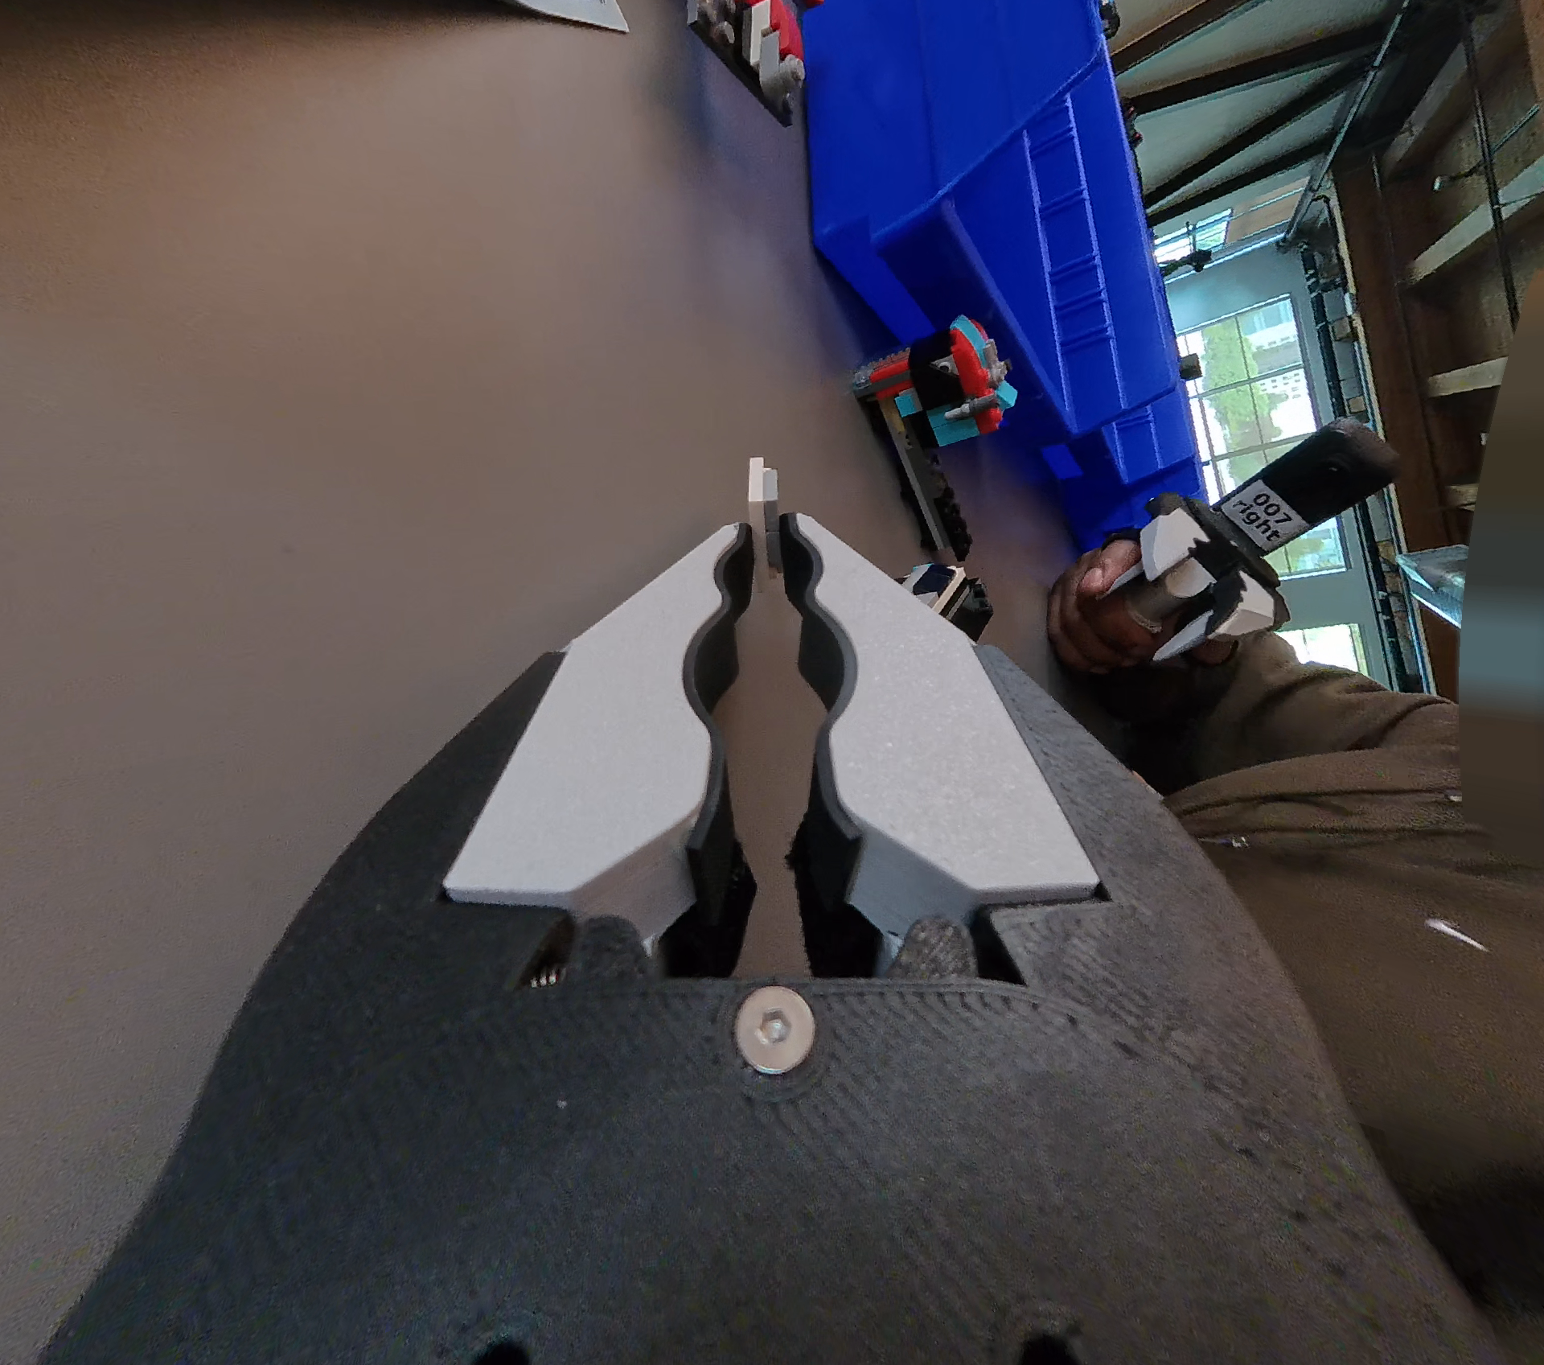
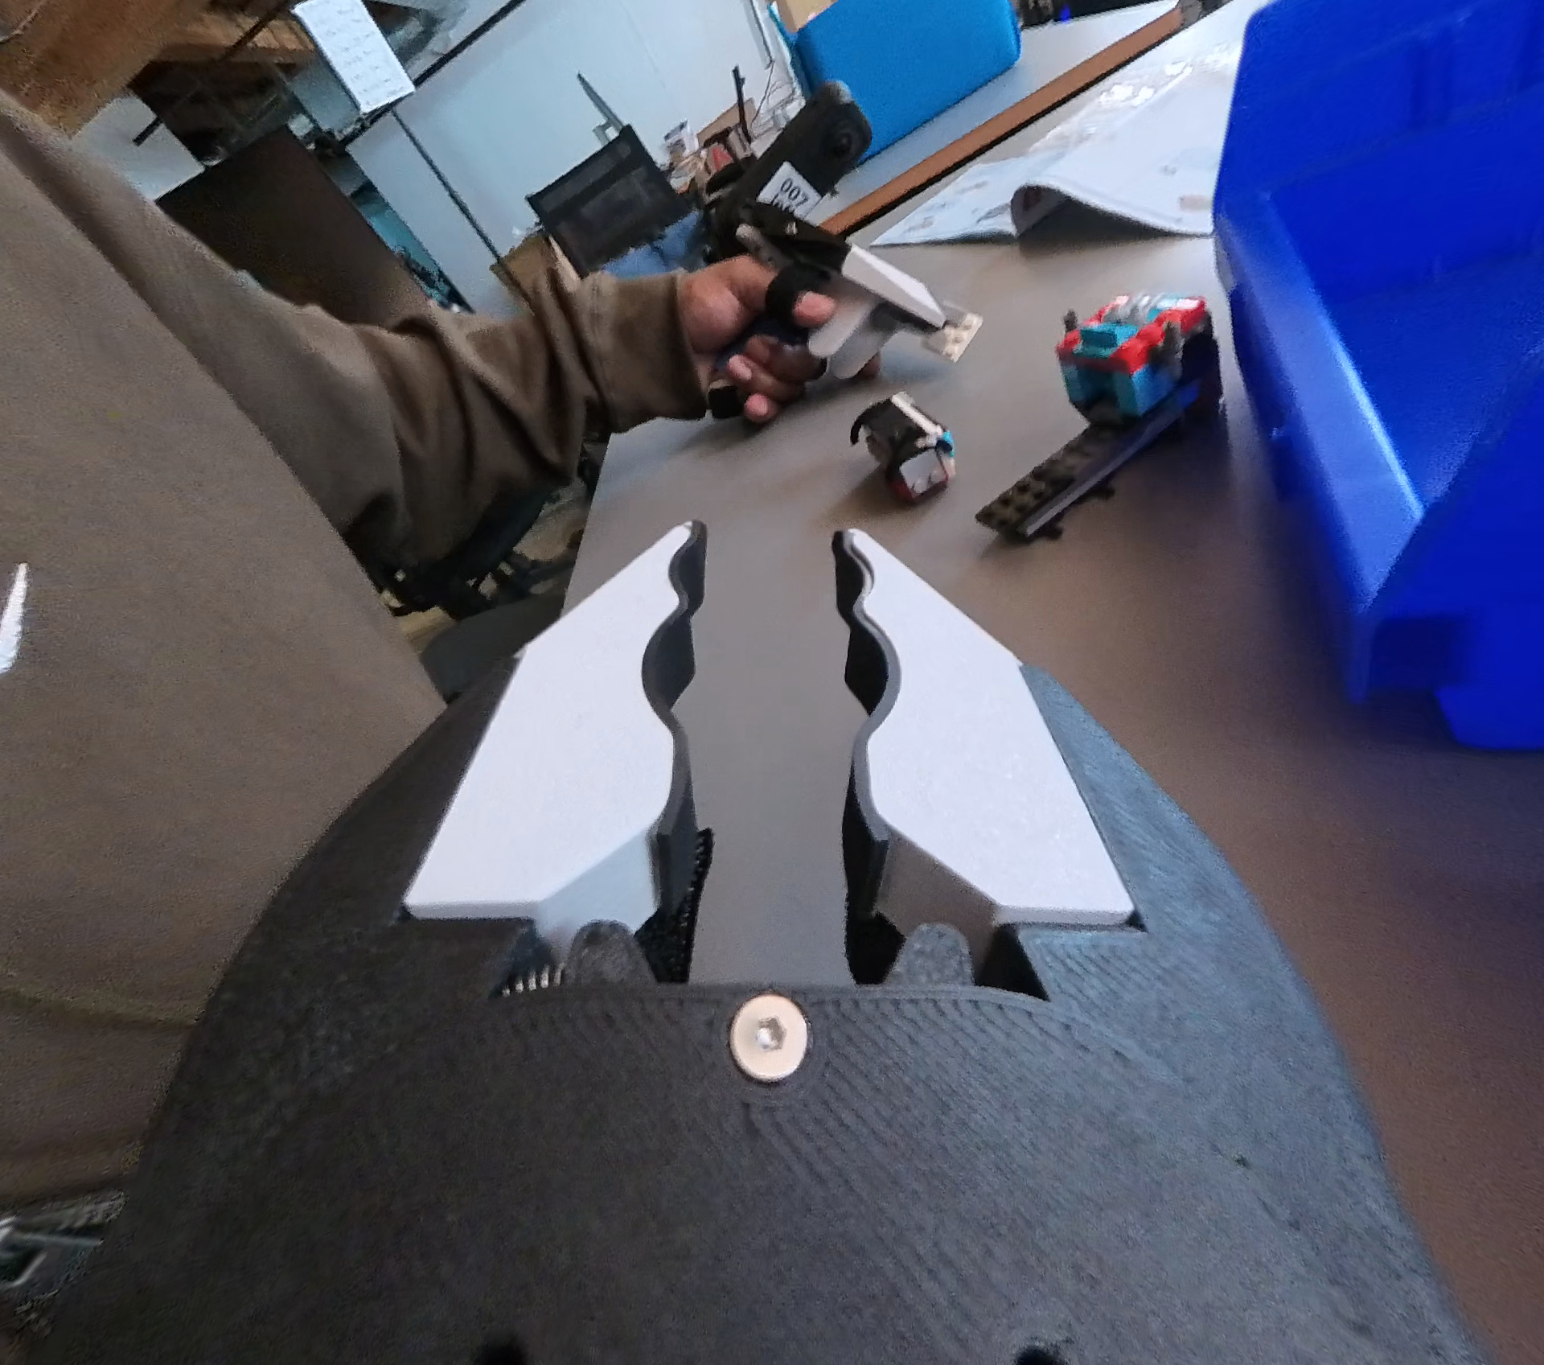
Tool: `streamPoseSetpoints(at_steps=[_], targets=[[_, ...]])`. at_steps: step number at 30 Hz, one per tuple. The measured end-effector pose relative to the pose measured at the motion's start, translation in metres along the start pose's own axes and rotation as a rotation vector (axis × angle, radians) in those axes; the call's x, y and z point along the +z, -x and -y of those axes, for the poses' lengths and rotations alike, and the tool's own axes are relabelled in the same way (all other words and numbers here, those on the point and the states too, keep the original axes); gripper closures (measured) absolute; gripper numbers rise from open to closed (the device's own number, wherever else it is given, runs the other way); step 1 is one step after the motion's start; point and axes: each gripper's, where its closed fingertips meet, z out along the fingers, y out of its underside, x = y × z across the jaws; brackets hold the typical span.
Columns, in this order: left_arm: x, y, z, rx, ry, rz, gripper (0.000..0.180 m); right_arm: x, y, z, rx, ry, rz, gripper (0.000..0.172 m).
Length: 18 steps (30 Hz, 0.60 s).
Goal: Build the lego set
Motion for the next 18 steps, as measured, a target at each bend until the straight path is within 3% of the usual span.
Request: streamPoseSetpoints(at_steps=[5, 11, 15, 18], targets=[[-0.001, -0.004, 0.0, 0.038, -0.015, -0.003, 0.173, 0.02, 0.0, 0.021, -0.057, -0.118, -0.008, 0.141], [-0.005, -0.014, 0.001, 0.118, -0.06, -0.019, 0.173, 0.043, 0.005, 0.024, -0.103, -0.149, -0.043, 0.142], [-0.006, -0.019, 0.001, 0.165, -0.081, -0.022, 0.173, 0.042, 0.004, 0.026, -0.116, -0.166, -0.076, 0.143], [-0.007, -0.021, 0.0, 0.182, -0.085, -0.025, 0.173, 0.034, -0.01, 0.025, -0.03, -0.17, -0.12, 0.143]])
